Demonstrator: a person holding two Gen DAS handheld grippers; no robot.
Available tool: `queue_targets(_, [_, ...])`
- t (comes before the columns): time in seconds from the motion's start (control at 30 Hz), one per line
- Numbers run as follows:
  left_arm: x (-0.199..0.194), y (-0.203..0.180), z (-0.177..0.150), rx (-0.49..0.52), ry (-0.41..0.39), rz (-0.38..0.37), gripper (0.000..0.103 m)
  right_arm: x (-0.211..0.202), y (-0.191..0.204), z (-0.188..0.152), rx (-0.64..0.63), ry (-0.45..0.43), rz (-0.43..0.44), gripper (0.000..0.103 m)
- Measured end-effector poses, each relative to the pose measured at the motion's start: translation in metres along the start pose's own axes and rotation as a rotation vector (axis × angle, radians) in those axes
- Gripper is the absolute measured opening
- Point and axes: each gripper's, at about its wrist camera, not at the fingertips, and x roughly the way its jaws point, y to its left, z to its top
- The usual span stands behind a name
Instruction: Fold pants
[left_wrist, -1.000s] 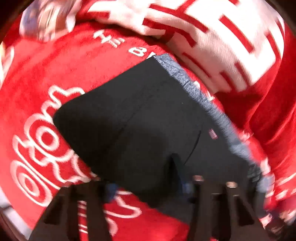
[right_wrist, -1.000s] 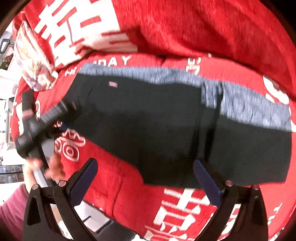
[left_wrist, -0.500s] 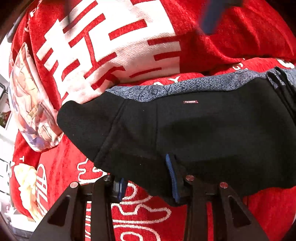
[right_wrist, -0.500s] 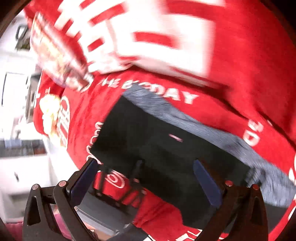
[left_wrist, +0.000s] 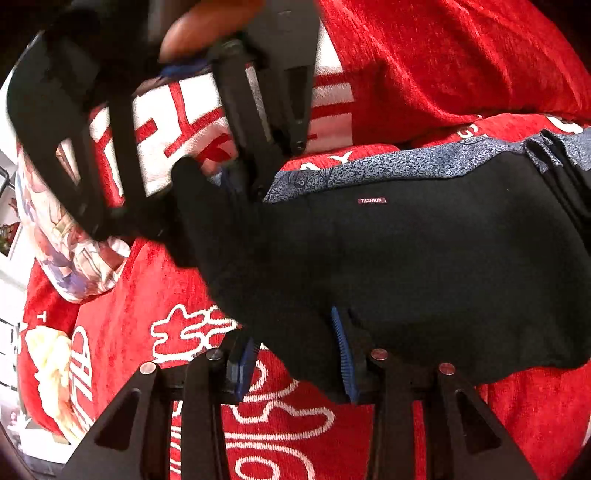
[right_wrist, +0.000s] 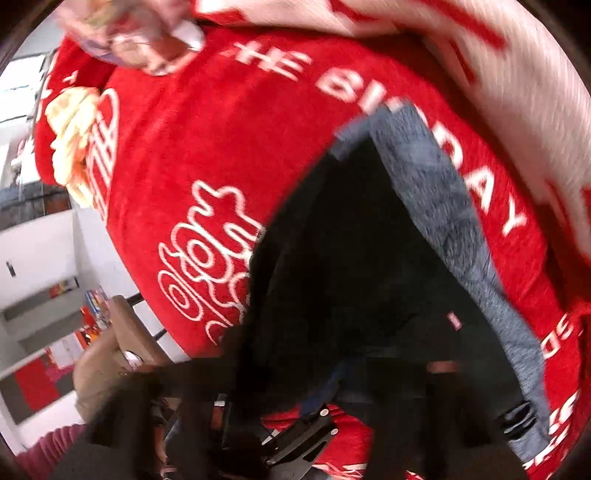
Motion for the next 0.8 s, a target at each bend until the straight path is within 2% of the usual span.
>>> queue_targets(0.07, [-0.009,-0.003,0.003,0.012,-0.024,-0.006,0.039,-0.007,-0.007,-0.009,0.008,-0.053,0.037,0.019])
queue_targets(0.2, [-0.039,-0.008,0.017,0.001,-0.071,-0.042,0.040,-0.037,-0.026,-0.049,0.017,-0.178,0.124,0.019])
queue_targets(0.33, [-0.078,-0.013,0.039,-0.033,-0.133,-0.102,0.040,-0.073,-0.055,-0.098,0.073,-0.318,0.283,0.019])
queue_targets(0.43, [-0.108,-0.027,0.058,-0.038,-0.180,-0.145,0.040,-0.105,-0.076,-0.145,0.094,-0.436,0.354,0.019])
queue_targets(0.53, [-0.137,-0.053,0.078,-0.022,-0.224,-0.191,0.040,-0.135,-0.104,-0.188,0.121,-0.535,0.392,0.019])
queue_targets(0.63, [-0.162,-0.084,0.097,-0.018,-0.250,-0.271,0.040,-0.158,-0.136,-0.241,0.161,-0.636,0.417,0.019])
queue_targets(0.8, [-0.185,-0.159,0.116,0.051,-0.250,-0.359,0.040,-0.173,-0.200,-0.328,0.247,-0.757,0.439,0.019])
